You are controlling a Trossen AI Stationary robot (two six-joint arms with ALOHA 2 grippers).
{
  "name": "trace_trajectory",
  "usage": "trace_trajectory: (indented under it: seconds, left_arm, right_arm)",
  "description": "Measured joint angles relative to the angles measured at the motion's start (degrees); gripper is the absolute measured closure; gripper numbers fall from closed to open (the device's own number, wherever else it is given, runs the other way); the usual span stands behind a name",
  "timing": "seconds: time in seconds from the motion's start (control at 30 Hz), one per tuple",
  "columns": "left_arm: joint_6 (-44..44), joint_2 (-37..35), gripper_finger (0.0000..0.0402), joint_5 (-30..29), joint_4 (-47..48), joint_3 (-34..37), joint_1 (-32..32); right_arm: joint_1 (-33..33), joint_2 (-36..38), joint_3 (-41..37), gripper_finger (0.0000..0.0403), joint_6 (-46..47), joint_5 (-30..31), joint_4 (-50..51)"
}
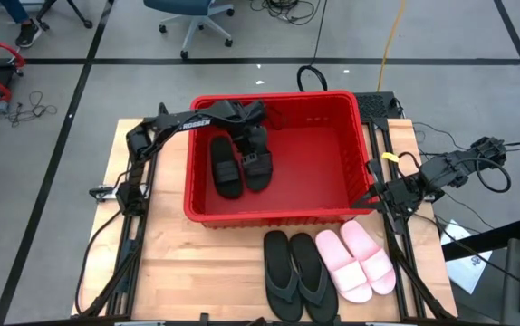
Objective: Pick and place slides into bin
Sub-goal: Put the black slide into the red container, then put the right black slipper into the red container
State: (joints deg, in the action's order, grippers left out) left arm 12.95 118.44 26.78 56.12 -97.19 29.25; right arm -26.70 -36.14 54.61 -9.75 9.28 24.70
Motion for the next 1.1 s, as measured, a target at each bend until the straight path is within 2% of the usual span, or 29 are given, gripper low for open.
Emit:
trace_trajectory:
  seconds: [0.23,0.37,0.63,0.9,1.1]
  left_arm:
    - [-2.91,0.26,0.0391,-1.87,0.68,-0.02,0.02]
    - [-5.56,0.34,0.0370,-3.31,1.07,0.02,-0.19]
    - [-5.57,0.47,0.0322,-3.58,0.95,0.11,-0.85]
    - [-6.26,0.47,0.0259,-8.69,0.79,0.11,-1.92]
    - [-8.44,-1.43,0.0245,-8.89,2.70,0.13,-1.96]
  right_arm:
    - [0.00,0.00,-0.02,0.0403,0.05,-0.04,-1.77]
    - [0.00,0.02,-0.02,0.0403,0.03,-0.22,-3.03]
    - [0.00,0.00,-0.02,0.0403,0.01,-0.28,-3.00]
    - [0.00,0.01,-0.02,0.0403,0.03,-0.29,-3.00]
    - [0.00,0.02,-0.02,0.0403,0.24,-0.31,-3.01]
